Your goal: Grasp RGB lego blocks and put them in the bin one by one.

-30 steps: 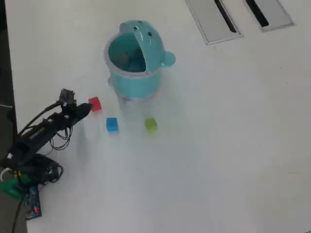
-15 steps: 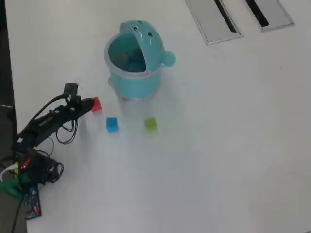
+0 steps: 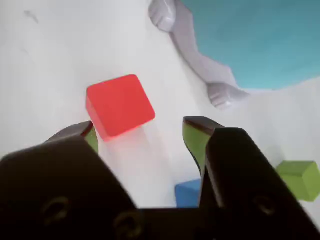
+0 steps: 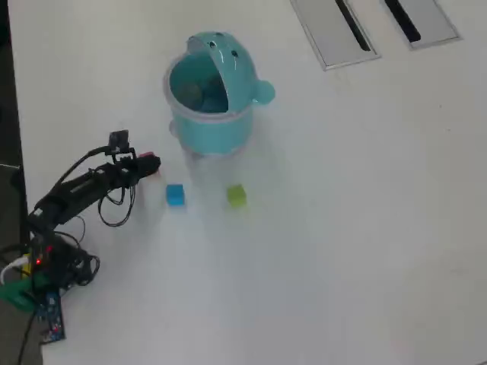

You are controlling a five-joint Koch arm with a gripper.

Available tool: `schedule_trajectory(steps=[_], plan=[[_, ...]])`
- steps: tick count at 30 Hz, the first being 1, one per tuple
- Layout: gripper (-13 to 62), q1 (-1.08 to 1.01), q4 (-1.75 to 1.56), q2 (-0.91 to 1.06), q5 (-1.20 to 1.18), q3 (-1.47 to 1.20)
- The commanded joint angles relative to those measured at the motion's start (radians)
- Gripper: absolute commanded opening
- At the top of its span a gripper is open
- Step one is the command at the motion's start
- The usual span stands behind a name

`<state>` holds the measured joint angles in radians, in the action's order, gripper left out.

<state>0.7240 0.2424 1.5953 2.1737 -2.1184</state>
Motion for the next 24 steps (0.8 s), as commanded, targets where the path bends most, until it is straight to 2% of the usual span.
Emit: schedule_trajectory(steps=[1,24], plan=[[31.2,-0.017,-0.002,-0.005,0.005,0.095],[31.6,0.015,-0.018,-0.207,-0.025,0.189]])
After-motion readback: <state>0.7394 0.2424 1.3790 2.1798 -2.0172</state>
